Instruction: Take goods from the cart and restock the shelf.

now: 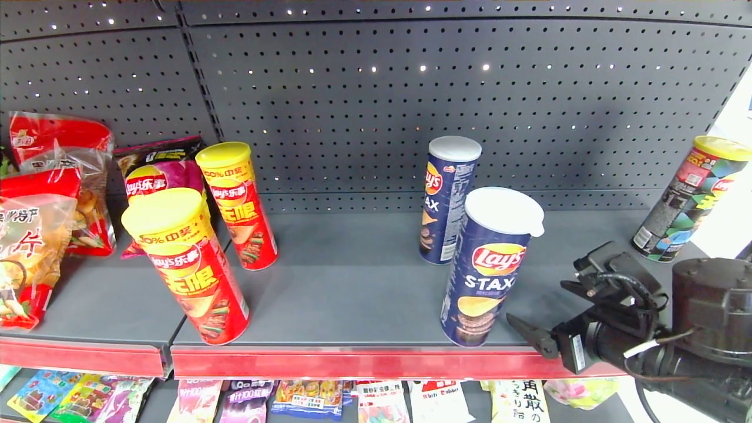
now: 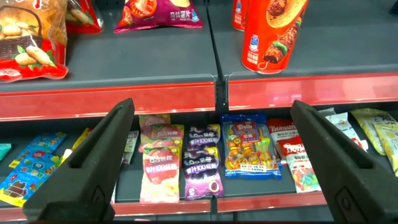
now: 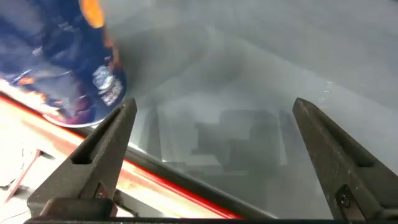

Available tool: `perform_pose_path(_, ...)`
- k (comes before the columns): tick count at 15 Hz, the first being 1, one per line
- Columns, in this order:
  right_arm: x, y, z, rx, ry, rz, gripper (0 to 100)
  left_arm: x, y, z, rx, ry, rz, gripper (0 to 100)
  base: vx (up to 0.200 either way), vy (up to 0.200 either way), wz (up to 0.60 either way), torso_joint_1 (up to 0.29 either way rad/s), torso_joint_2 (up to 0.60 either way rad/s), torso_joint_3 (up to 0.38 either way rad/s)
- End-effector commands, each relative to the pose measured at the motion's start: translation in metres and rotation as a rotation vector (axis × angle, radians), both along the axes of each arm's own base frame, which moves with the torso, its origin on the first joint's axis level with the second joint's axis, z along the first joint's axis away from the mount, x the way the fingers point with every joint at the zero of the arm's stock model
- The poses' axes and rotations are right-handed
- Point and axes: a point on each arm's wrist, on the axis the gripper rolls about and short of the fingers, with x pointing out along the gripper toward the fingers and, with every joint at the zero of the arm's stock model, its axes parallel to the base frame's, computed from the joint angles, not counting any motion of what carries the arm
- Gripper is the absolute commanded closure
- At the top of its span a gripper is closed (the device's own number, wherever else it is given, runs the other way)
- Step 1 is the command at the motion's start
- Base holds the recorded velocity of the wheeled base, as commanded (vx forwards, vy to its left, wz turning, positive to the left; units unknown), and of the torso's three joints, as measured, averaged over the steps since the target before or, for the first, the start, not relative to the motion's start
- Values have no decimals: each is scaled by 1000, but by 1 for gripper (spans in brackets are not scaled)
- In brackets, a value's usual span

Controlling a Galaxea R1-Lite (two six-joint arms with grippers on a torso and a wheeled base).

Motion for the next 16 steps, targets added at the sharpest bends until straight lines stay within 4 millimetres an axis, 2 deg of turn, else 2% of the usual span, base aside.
perform_pose_path(1, 2, 1, -3, -8, 14, -1, 0, 0, 0, 0, 1, 0, 0, 0, 0, 0, 0, 0, 0, 0)
perform_pose_path(16, 4, 3, -6, -13, 24, 1, 0, 0, 0, 0, 0, 2, 0, 0, 0, 0, 0, 0, 0, 0)
